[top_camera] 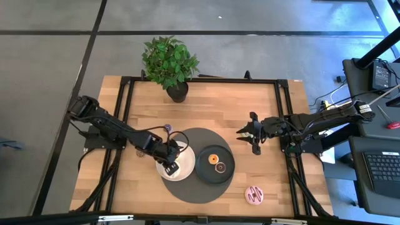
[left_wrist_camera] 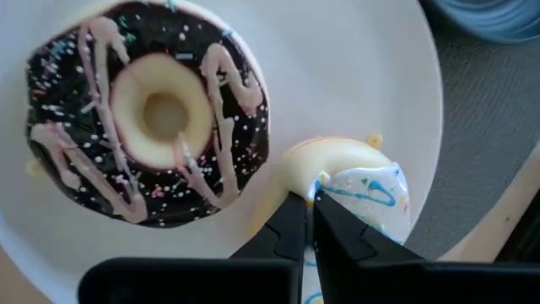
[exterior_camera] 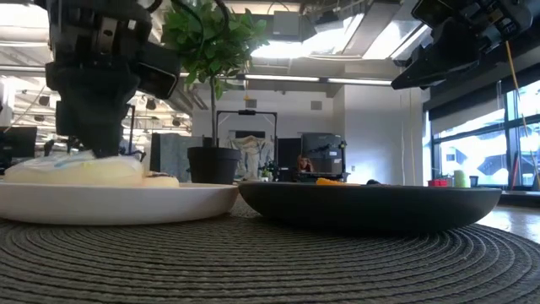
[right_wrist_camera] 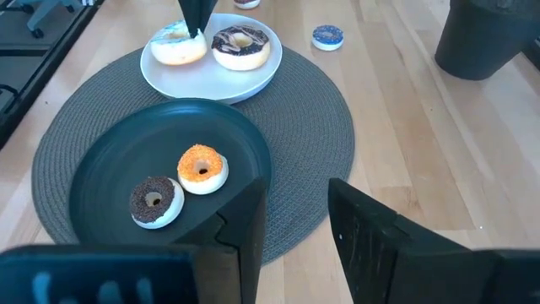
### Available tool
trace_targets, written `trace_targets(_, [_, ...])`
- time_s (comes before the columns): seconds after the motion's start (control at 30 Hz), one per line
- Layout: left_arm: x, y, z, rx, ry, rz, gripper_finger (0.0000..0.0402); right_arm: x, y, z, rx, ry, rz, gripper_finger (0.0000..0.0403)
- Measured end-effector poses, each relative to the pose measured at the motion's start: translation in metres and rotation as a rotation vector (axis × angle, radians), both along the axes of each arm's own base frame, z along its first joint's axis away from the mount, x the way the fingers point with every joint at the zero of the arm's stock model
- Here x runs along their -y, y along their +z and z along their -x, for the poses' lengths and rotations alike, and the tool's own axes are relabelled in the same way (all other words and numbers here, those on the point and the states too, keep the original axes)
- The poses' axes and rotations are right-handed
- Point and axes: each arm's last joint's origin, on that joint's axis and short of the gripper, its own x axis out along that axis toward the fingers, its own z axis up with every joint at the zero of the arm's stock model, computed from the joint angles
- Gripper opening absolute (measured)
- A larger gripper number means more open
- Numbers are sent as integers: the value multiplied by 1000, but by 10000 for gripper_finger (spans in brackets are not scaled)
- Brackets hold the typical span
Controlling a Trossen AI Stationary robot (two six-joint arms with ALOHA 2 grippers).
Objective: Pick & Place donuts
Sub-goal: Put the large white donut on the white plate
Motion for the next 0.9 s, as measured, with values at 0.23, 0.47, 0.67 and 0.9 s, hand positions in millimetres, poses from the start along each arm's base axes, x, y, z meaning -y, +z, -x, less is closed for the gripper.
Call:
trace_targets(0.23, [0, -3, 0, -14, -9, -9, 29, 0, 0, 0, -1, -1, -1, 131])
trace_targets(0.47, [0, -3, 0, -18, -15, 3, 39, 0, 0, 0, -5, -1, -1, 131])
trace_targets(0.67, [1, -3, 0, -28, -29, 29, 39, 0, -1, 0, -8, -1, -1, 131])
trace_targets(0.9, [1, -3, 0, -34, -28, 46, 59, 0, -1, 0, -8, -1, 0, 131])
